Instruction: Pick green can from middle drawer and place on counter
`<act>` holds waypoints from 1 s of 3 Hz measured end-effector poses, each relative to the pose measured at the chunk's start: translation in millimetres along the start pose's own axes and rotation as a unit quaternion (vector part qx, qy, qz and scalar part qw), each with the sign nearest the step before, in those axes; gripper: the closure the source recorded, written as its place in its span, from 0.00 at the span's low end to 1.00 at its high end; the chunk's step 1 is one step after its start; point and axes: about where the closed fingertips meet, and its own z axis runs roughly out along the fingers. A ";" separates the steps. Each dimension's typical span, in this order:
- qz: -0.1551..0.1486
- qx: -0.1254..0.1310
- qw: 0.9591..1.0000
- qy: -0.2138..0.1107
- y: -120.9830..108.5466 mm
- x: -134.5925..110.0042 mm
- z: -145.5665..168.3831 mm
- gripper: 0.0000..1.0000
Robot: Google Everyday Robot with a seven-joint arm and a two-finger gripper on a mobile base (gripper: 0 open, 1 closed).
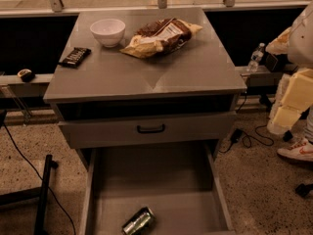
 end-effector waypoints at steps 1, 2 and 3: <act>-0.002 -0.003 1.000 0.001 1.1 -1.4 4.6 0.00; -0.035 -0.042 0.998 0.011 16.3 -20.9 68.5 0.00; -0.110 -0.093 0.989 0.015 44.2 -54.3 142.3 0.00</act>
Offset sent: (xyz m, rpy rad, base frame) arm 0.0249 0.0851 -0.1738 -0.0582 0.2225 0.2092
